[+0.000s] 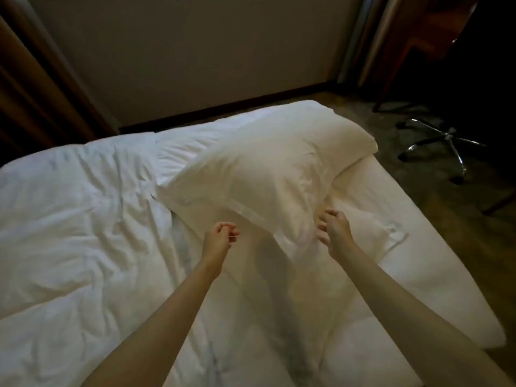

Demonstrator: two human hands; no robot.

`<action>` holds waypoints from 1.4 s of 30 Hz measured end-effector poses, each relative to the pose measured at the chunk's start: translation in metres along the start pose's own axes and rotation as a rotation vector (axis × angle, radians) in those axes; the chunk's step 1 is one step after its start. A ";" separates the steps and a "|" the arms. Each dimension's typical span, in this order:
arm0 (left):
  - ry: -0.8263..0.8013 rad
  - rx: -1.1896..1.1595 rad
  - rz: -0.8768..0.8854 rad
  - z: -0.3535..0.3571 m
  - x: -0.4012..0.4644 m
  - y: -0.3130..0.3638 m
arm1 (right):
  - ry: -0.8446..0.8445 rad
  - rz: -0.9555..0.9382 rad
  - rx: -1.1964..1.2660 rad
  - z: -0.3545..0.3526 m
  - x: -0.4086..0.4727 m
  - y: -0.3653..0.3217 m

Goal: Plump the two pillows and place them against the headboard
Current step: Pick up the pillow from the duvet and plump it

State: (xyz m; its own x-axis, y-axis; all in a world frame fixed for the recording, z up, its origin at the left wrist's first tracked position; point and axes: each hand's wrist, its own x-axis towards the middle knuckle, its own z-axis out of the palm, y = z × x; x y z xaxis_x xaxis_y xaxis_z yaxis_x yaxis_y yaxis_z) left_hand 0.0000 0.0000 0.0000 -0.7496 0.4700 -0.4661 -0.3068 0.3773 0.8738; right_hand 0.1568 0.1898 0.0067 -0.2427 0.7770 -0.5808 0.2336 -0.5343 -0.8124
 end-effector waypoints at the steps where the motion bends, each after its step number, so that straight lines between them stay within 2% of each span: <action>1: 0.026 0.026 0.051 0.005 0.012 0.009 | -0.013 0.043 0.024 0.002 0.010 -0.008; 4: 0.070 0.100 0.118 0.023 0.055 0.045 | -0.069 0.175 0.072 0.010 0.047 -0.032; 8: 0.148 0.246 0.196 0.045 0.130 0.094 | -0.089 0.242 0.104 0.031 0.097 -0.062; 14: 0.242 0.722 0.418 0.071 0.239 0.129 | -0.075 0.294 -0.060 0.053 0.160 -0.078; 16: 0.251 0.852 0.404 0.078 0.270 0.132 | -0.062 0.292 -0.061 0.053 0.178 -0.076; 18: 0.238 0.930 0.298 0.083 0.302 0.133 | -0.070 0.294 -0.072 0.054 0.195 -0.071; 23: 0.109 0.975 0.082 0.082 0.367 0.128 | -0.057 0.198 -0.200 0.067 0.217 -0.051; 29: -0.040 0.860 -0.069 0.074 0.405 0.104 | 0.000 0.105 -0.172 0.076 0.220 -0.024; 34: -0.072 0.960 -0.007 0.081 0.395 0.088 | 0.072 0.095 -0.158 0.076 0.216 -0.011; 37: -0.004 0.895 0.010 0.085 0.376 0.081 | 0.087 0.089 -0.156 0.066 0.210 -0.008; 42: 0.088 0.876 0.059 0.088 0.329 0.082 | 0.055 0.135 -0.008 0.041 0.186 0.010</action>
State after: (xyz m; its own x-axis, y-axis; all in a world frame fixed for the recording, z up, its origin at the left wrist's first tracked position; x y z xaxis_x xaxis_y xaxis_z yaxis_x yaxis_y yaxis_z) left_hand -0.2205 0.2564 -0.0938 -0.8037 0.4584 -0.3793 0.2669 0.8475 0.4587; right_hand 0.0757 0.3153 -0.1114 -0.1568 0.7157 -0.6805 0.2684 -0.6322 -0.7268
